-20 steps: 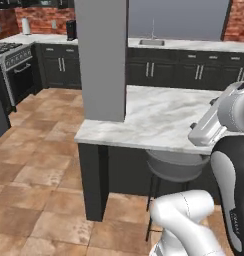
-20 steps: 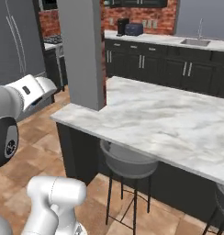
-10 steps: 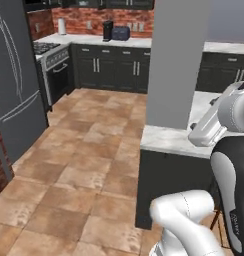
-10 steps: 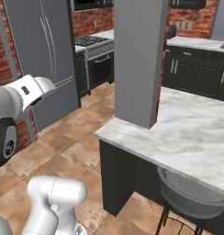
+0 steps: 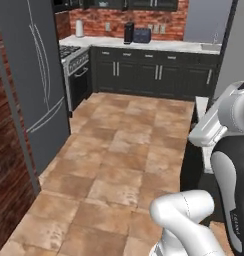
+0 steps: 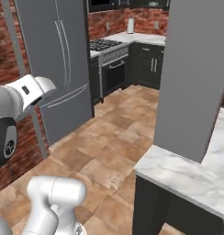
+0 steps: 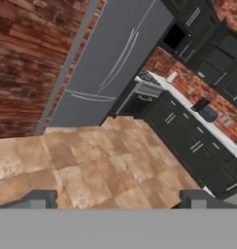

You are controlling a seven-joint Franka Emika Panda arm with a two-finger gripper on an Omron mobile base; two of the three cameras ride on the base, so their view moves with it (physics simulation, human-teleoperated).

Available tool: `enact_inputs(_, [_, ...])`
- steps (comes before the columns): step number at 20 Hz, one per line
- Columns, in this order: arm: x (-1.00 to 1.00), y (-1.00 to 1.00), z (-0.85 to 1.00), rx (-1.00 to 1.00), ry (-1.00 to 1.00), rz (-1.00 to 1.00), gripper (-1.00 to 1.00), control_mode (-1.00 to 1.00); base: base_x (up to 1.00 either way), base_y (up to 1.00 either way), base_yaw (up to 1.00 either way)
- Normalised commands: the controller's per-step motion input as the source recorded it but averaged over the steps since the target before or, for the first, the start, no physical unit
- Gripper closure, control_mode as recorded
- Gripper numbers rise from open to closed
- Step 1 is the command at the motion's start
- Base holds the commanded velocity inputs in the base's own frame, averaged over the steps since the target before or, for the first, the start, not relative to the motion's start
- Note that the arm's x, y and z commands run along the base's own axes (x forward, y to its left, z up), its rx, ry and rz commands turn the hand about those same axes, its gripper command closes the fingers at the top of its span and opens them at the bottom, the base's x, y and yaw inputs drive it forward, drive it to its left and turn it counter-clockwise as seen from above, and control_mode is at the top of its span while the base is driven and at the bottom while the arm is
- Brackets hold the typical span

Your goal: Retrieve the tupperware and aluminum foil from the cabinet and place them on the dining counter near the plate with sweet potato and lemon wedge to prepare for storing leftovers.

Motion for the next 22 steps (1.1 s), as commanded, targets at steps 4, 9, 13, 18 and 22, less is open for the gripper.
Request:
enact_inputs(4, [0.0,0.0,0.0,0.0,0.0,0.0,-1.0,1.0,1.0,0.71,-0.17])
enact_inputs(9, [0.0,0.0,0.0,0.0,0.0,0.0,-1.0,1.0,1.0,0.59,-0.25])
enact_inputs(13, [0.0,0.0,0.0,0.0,0.0,0.0,-1.0,1.0,1.0,0.35,-0.36])
enact_inputs(18, [0.0,0.0,0.0,0.0,0.0,0.0,-1.0,1.0,1.0,0.23,-0.4])
enact_inputs(22, [0.0,0.0,0.0,0.0,0.0,0.0,-1.0,1.0,1.0,0.33,-0.38])
